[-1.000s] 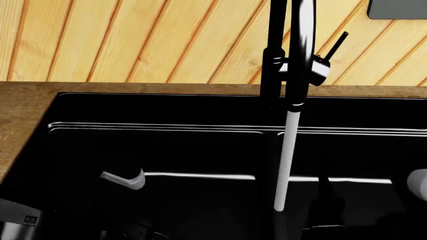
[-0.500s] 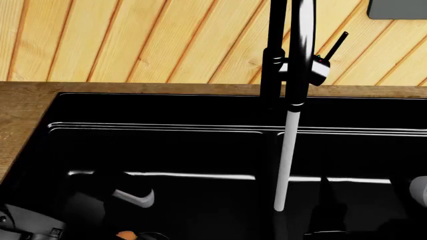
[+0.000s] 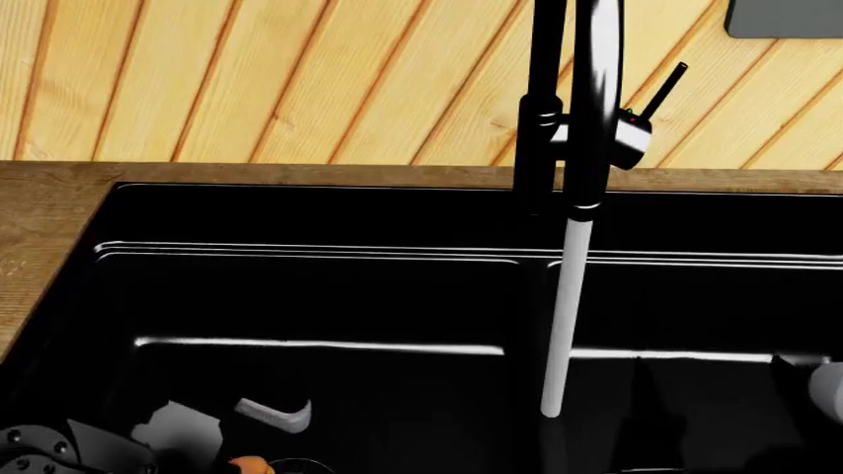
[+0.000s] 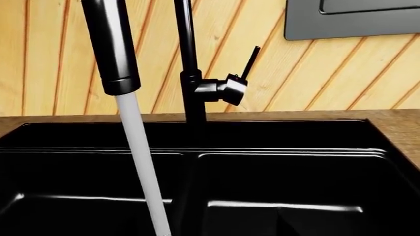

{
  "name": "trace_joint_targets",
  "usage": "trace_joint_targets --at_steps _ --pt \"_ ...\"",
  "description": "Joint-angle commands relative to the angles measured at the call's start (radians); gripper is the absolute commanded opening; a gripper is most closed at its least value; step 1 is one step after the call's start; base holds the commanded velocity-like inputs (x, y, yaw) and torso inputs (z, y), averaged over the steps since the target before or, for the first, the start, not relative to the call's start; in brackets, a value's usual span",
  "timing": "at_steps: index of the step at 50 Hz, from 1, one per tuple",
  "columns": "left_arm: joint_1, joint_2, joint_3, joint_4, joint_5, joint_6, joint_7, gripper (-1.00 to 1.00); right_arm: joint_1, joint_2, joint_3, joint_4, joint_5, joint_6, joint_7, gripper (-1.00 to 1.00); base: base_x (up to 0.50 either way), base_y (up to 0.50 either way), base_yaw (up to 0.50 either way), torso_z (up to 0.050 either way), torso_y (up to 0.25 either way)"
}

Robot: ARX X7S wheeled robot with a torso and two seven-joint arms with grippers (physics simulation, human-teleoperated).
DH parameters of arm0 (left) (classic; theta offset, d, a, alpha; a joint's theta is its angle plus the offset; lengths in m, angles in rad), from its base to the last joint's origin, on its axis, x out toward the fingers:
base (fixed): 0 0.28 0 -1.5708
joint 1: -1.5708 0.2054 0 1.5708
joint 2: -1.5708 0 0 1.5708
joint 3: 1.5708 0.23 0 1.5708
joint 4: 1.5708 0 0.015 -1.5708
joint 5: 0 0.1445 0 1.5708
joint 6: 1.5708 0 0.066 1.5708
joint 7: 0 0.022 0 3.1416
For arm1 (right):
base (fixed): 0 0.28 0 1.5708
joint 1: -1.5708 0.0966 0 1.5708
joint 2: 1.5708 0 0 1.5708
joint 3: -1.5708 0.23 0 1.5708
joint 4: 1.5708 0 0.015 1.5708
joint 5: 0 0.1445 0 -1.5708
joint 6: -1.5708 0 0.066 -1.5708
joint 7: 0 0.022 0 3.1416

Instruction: Pick the broccolis and apricots from the sink and place them in one bowl. Place the bell pepper in the other bowl. Then turn off the sink faucet.

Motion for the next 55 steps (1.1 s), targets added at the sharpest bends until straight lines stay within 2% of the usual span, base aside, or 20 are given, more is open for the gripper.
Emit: trace_joint_targets --at_steps 1,8,9,16,20,25,34,44,47,55 --pt "0.006 0.048 0.034 -0.086 0.043 0.028 0.064 1.0 -0.054 0.007 0.016 -0.005 -0.016 -0.034 -0.008 1.0 0.0 0.0 0.0 0.0 0.0" --pt "0.011 0.047 0.032 -0.077 0.03 0.017 0.054 1.0 -0.082 0.015 0.022 -0.01 -0.021 -0.055 -0.007 1.0 0.0 0.0 0.0 0.0 0.0" --pt "0.012 0.047 0.031 -0.074 0.029 0.016 0.049 -1.0 -0.078 0.015 0.023 -0.008 -0.02 -0.052 -0.009 1.0 0.0 0.0 0.0 0.0 0.0" --pt "0.009 0.033 0.013 -0.053 0.01 0.009 0.015 -1.0 -0.084 0.021 0.029 -0.007 -0.016 -0.057 -0.01 1.0 0.0 0.0 0.0 0.0 0.0" --pt "0.018 -0.004 -0.016 0.022 -0.03 -0.007 -0.049 -1.0 -0.101 0.016 0.028 0.0 -0.026 -0.069 -0.015 1.0 0.0 0.0 0.0 0.0 0.0" --pt "0.003 -0.042 -0.056 0.112 -0.078 -0.023 -0.109 -1.0 -0.038 -0.007 0.015 0.011 -0.017 -0.019 -0.022 1.0 0.0 0.0 0.0 0.0 0.0" --pt "-0.046 -0.117 -0.094 0.292 -0.124 -0.05 -0.148 -1.0 0.008 -0.027 0.007 0.019 -0.012 0.017 -0.025 1.0 0.0 0.0 0.0 0.0 0.0" --pt "-0.07 -0.195 -0.181 0.5 -0.204 -0.025 -0.229 -1.0 0.024 -0.006 0.024 0.019 0.007 0.022 -0.024 1.0 0.0 0.0 0.0 0.0 0.0" --pt "-0.094 -0.21 -0.195 0.564 -0.177 -0.009 -0.219 -1.0 0.054 -0.005 0.024 0.023 0.01 0.045 -0.024 1.0 0.0 0.0 0.0 0.0 0.0" --pt "-0.036 -0.275 -0.27 0.742 -0.147 0.106 -0.21 -1.0 0.133 -0.052 0.001 0.052 0.002 0.101 -0.046 1.0 0.0 0.0 0.0 0.0 0.001"
